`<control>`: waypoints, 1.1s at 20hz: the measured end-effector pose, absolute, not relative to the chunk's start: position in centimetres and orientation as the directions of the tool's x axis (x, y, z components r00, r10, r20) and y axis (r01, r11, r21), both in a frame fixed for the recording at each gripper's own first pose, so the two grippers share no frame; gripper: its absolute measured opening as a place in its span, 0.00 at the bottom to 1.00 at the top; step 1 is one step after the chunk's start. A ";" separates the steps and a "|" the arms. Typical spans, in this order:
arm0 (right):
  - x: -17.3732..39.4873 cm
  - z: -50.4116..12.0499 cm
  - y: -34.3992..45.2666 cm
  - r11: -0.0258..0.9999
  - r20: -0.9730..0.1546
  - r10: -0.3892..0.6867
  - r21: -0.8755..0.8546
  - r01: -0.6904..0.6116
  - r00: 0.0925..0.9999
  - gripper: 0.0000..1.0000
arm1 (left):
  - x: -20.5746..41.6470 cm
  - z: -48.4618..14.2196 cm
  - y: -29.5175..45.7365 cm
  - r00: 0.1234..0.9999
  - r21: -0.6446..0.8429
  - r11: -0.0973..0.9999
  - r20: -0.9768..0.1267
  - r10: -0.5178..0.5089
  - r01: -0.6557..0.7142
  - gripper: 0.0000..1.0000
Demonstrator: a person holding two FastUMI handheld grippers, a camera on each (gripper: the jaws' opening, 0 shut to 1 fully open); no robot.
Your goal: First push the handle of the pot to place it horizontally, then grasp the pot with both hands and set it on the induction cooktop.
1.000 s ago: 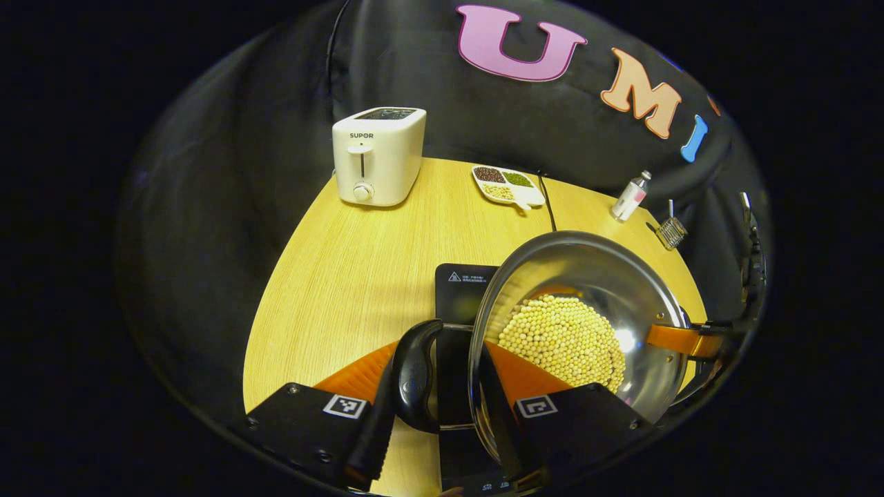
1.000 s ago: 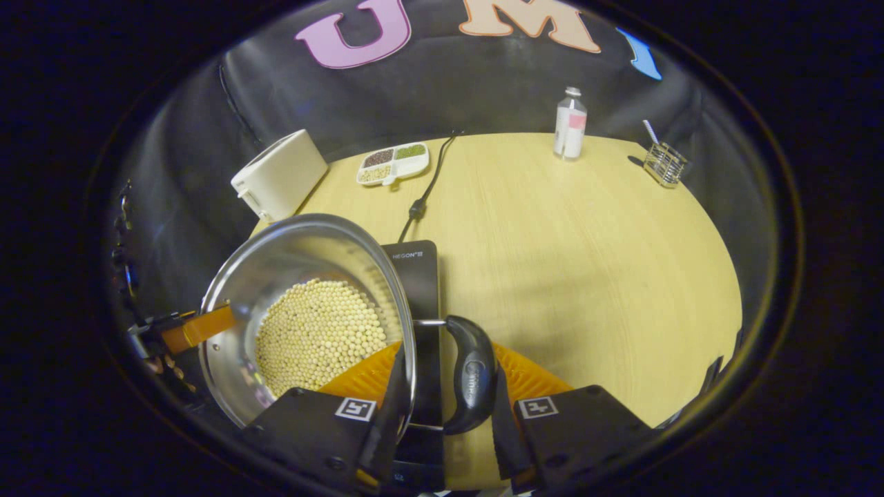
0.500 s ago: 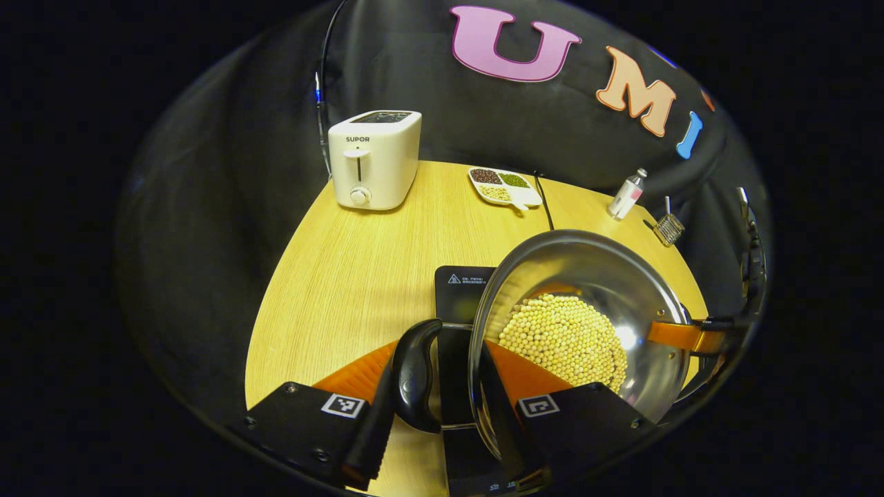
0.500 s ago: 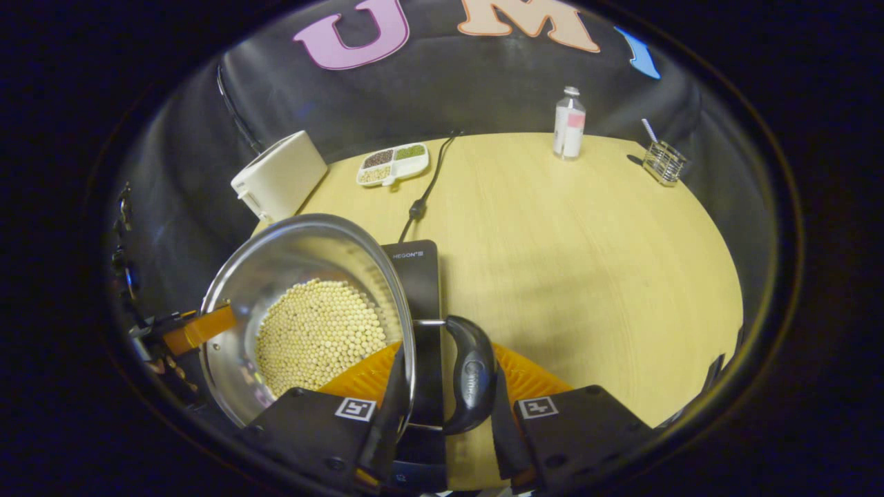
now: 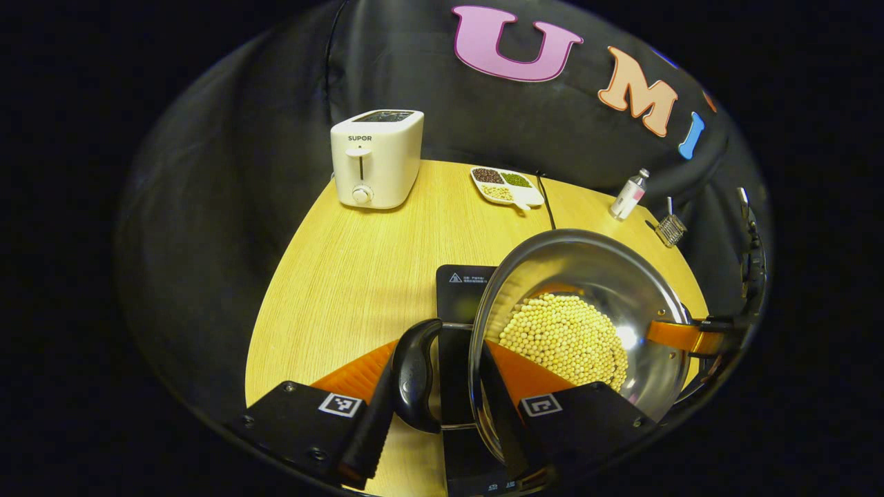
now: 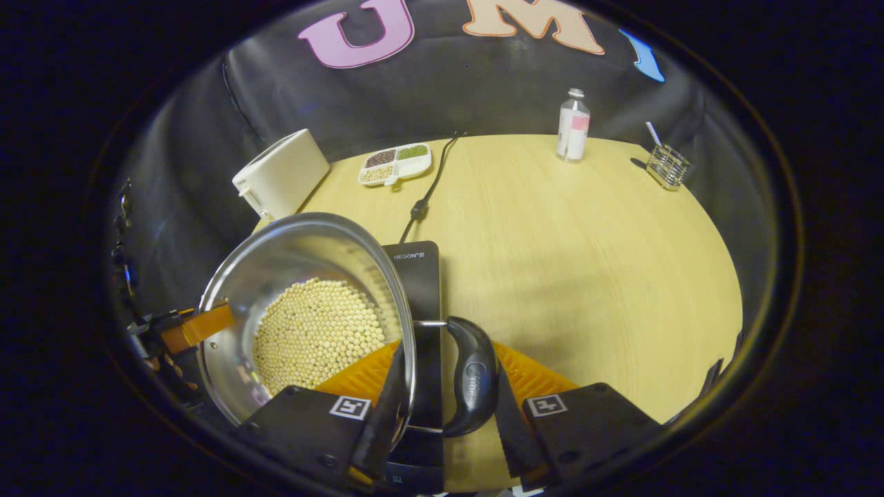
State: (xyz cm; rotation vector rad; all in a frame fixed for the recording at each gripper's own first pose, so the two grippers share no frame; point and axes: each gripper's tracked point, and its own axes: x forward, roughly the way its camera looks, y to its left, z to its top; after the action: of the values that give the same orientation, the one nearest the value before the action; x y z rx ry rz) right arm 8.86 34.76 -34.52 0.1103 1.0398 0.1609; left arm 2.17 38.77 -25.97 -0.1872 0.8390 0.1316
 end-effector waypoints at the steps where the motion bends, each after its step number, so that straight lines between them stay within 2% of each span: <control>1: 8.9 -34.6 34.8 0.983 -0.848 0.185 0.168 -0.081 0.496 0.60 | 2.2 -26.0 38.8 0.659 -0.107 0.976 -0.751 0.045 -0.188 0.70; 3: 9.2 -34.5 34.9 0.981 -0.844 0.191 0.176 -0.077 0.501 0.61 | 2.3 -26.2 38.6 0.656 -0.097 0.980 -0.753 0.043 -0.176 0.71; 4: 9.2 -34.4 35.1 0.979 -0.842 0.201 0.188 -0.077 0.501 0.71 | 2.2 -26.4 38.5 0.651 -0.095 0.980 -0.758 0.042 -0.175 0.72; 7: 9.3 -34.5 35.3 0.977 -0.839 0.209 0.195 -0.080 0.503 0.76 | 2.3 -26.5 38.2 0.652 -0.108 0.978 -0.758 0.034 -0.177 0.77; 10: 9.4 -34.7 35.4 0.978 -0.837 0.209 0.191 -0.088 0.505 0.92 | 2.8 -26.1 38.4 0.667 -0.091 0.982 -0.744 0.044 -0.166 1.00; 12: 9.4 -34.6 35.4 0.977 -0.835 0.214 0.194 -0.092 0.506 0.99 | 3.1 -25.8 38.5 0.679 -0.080 0.983 -0.732 0.054 -0.165 0.99; 14: 9.6 -34.4 35.3 0.976 -0.831 0.214 0.196 -0.091 0.514 0.98 | 3.1 -25.7 38.6 0.681 -0.073 0.984 -0.730 0.058 -0.162 0.98; 15: 9.8 -34.1 35.3 0.975 -0.825 0.218 0.202 -0.089 0.522 0.95 | 3.2 -25.5 38.6 0.684 -0.068 0.985 -0.727 0.062 -0.160 0.98; 17: 10.1 -33.6 35.3 0.974 -0.812 0.223 0.209 -0.087 0.539 0.98 | 3.7 -24.8 39.1 0.705 -0.047 0.986 -0.704 0.083 -0.162 0.98; 19: 10.5 -32.9 35.3 0.971 -0.799 0.233 0.222 -0.088 0.555 0.96 | 4.7 -23.4 39.5 0.743 -0.014 0.988 -0.661 0.107 -0.155 0.98; 20: 10.8 -32.3 35.3 0.971 -0.787 0.233 0.222 -0.091 0.571 0.98 | 5.1 -22.6 39.8 0.763 0.011 0.989 -0.635 0.121 -0.147 0.98; 21: 11.3 -31.5 35.1 0.971 -0.772 0.234 0.219 -0.098 0.591 0.95 | 5.5 -21.7 39.9 0.782 0.038 0.990 -0.609 0.133 -0.139 0.98; 22: 11.8 -30.5 35.1 0.970 -0.752 0.235 0.217 -0.105 0.616 0.98 | 6.1 -20.5 39.9 0.808 0.061 0.989 -0.572 0.143 -0.132 0.98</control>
State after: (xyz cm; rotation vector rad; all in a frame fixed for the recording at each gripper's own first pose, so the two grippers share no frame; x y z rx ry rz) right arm 11.82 35.12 -30.49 0.1576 0.8861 0.1969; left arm 6.08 39.94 -20.52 0.0191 0.6131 0.1471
